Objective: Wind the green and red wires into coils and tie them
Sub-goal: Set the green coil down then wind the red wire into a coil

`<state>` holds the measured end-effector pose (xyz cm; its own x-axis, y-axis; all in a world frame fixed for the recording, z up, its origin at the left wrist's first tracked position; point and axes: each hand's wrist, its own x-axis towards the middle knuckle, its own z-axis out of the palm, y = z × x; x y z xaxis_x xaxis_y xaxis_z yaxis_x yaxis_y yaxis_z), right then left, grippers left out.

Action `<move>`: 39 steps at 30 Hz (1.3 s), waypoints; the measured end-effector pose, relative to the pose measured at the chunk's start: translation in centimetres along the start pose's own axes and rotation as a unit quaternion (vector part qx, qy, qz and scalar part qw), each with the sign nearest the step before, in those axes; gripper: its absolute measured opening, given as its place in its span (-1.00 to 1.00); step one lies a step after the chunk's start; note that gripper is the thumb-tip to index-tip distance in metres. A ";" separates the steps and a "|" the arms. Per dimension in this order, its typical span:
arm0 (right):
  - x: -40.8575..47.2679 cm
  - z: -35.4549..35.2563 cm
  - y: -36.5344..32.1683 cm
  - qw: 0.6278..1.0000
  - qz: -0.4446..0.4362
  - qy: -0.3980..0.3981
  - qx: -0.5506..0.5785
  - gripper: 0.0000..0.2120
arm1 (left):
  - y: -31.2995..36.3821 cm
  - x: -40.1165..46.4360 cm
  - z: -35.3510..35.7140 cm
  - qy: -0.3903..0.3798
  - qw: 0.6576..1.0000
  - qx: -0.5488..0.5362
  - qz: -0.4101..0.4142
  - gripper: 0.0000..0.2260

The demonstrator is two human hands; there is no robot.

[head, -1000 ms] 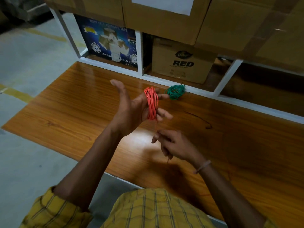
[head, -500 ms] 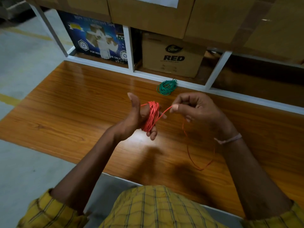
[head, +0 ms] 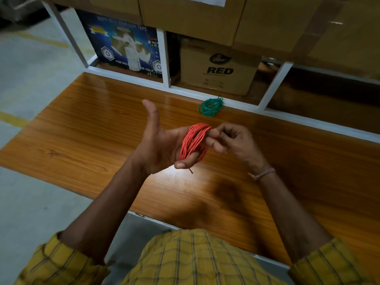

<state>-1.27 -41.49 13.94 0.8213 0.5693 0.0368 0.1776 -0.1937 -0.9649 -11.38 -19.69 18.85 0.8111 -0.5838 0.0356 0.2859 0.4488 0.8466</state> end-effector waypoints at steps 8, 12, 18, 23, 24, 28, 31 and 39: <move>-4.2 4.4 1.6 0.992 0.040 -0.088 -0.082 -0.81 | -0.4 1.5 -1.4 0.144 0.984 -0.057 0.093 0.24; -5.9 4.0 -0.6 0.976 0.005 -0.164 -0.142 -0.77 | -0.8 2.4 -2.1 0.222 0.972 0.009 0.078 0.17; -5.0 1.9 -4.9 0.947 -0.068 -0.189 -0.253 -0.89 | -2.1 2.5 -2.9 0.285 0.938 0.195 -0.012 0.20; -2.3 -1.6 -7.4 0.963 -0.078 -0.086 -0.245 -0.87 | -3.1 0.7 -2.7 0.192 0.932 0.297 -0.074 0.22; -1.6 -2.1 -7.3 0.966 -0.073 -0.067 -0.241 -0.88 | -3.0 0.5 -2.3 0.172 0.938 0.293 -0.073 0.19; 1.0 -2.5 -5.1 0.977 -0.051 -0.016 -0.208 -0.87 | -3.2 -0.6 -1.8 0.070 0.974 0.209 -0.051 0.22; 1.5 -1.6 -2.4 0.982 -0.029 0.000 -0.188 -0.84 | -2.7 -1.1 -1.6 0.025 0.989 0.143 -0.031 0.29; -1.6 3.8 1.8 0.985 0.021 -0.015 -0.173 -0.80 | -0.2 -0.5 -2.1 0.079 0.993 -0.015 0.085 0.32</move>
<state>-4.30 -39.74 11.13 0.8168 0.5768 -0.0147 0.3210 -0.4754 -0.8191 -10.79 -18.07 17.52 0.9182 -0.3854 0.0917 0.1506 0.5537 0.8190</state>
